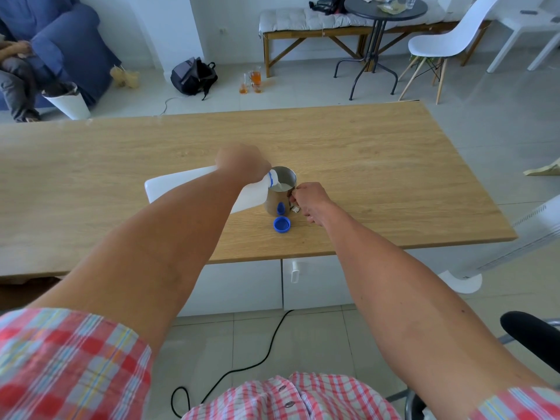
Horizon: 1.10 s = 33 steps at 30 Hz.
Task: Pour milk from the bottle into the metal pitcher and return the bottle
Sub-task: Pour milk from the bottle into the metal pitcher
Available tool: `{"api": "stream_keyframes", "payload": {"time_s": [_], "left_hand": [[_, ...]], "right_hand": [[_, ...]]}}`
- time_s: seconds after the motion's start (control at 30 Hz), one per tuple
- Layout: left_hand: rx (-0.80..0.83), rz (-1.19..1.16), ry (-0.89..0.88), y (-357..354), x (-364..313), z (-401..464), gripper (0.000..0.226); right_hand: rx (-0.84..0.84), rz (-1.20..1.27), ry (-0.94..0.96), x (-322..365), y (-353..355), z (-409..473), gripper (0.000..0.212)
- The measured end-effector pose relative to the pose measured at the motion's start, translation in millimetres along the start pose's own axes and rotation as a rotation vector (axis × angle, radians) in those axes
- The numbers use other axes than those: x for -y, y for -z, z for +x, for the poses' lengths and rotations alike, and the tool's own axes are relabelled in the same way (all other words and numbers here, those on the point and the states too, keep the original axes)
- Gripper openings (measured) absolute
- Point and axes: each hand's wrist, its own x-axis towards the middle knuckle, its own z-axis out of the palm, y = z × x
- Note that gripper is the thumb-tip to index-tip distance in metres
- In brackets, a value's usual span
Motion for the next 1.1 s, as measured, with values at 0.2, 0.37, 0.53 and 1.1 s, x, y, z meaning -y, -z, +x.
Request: {"api": "stream_keyframes", "payload": {"time_s": [0.2,0.37,0.53,1.1], "left_hand": [[0.003,0.007,0.001,-0.4,-0.1,0.8,0.034],[0.007,0.008,0.005,0.1,-1.1,0.9,0.033],[0.009,0.018,0.0,0.0,-0.9,0.6,0.034],[-0.019,0.018,-0.026,-4.3,-0.1,5.3,0.033]], "right_hand": [[0.003,0.009,-0.002,0.1,0.7,-1.0,0.03],[0.0,-0.003,-0.007,-0.3,0.3,0.3,0.03],[0.0,0.005,0.004,-1.1,-0.6,0.7,0.028],[0.0,0.028,-0.009,-2.0,-1.2,4.2,0.024]]}}
